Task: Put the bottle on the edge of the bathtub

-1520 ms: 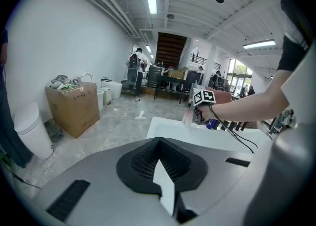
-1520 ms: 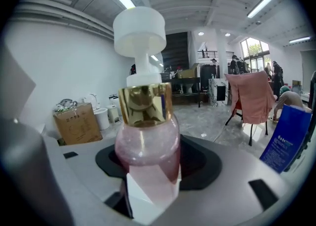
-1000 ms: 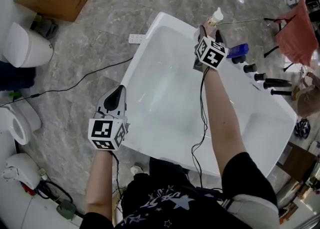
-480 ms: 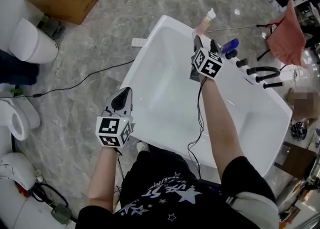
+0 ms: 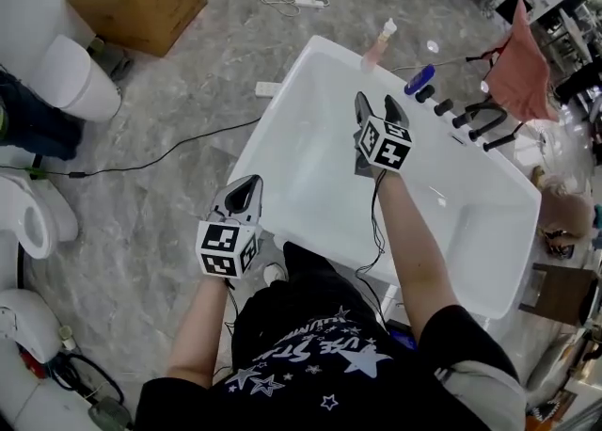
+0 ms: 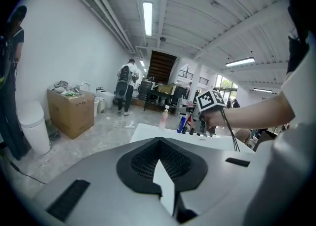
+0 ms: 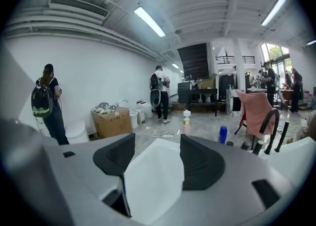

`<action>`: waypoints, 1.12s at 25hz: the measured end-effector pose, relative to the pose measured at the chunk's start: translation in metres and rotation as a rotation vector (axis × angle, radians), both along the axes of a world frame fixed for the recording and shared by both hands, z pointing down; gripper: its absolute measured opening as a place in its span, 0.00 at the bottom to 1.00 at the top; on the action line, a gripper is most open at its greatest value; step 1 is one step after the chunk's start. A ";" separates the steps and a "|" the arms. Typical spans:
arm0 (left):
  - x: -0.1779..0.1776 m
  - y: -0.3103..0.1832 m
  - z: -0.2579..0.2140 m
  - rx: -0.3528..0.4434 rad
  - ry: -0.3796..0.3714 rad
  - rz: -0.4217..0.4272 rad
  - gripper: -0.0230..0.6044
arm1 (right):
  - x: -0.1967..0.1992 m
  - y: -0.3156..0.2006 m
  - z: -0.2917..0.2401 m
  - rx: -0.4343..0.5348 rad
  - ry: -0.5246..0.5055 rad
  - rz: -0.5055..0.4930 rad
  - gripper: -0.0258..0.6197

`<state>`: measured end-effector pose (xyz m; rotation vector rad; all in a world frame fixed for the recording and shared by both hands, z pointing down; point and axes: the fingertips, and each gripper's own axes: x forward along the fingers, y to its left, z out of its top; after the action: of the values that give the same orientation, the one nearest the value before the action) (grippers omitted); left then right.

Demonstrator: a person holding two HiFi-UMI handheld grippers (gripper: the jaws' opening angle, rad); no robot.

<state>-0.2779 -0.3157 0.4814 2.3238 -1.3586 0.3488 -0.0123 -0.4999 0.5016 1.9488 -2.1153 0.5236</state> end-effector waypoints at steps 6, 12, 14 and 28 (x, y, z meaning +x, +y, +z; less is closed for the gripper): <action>-0.034 0.057 -0.019 0.048 -0.016 0.019 0.06 | -0.034 0.096 -0.023 0.005 -0.054 -0.006 0.43; -0.029 0.095 -0.022 0.067 -0.038 0.072 0.06 | -0.054 0.184 -0.015 -0.059 -0.100 -0.019 0.18; -0.027 0.108 -0.027 0.057 -0.015 0.067 0.06 | -0.060 0.206 -0.018 -0.068 -0.098 -0.039 0.14; 0.010 0.167 -0.075 0.142 -0.019 -0.004 0.06 | -0.052 0.272 -0.070 0.010 -0.180 -0.265 0.06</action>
<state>-0.2682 -0.1488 0.4063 2.4376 -1.4401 0.2819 -0.0643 -0.2284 0.4314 1.6432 -2.4415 0.6555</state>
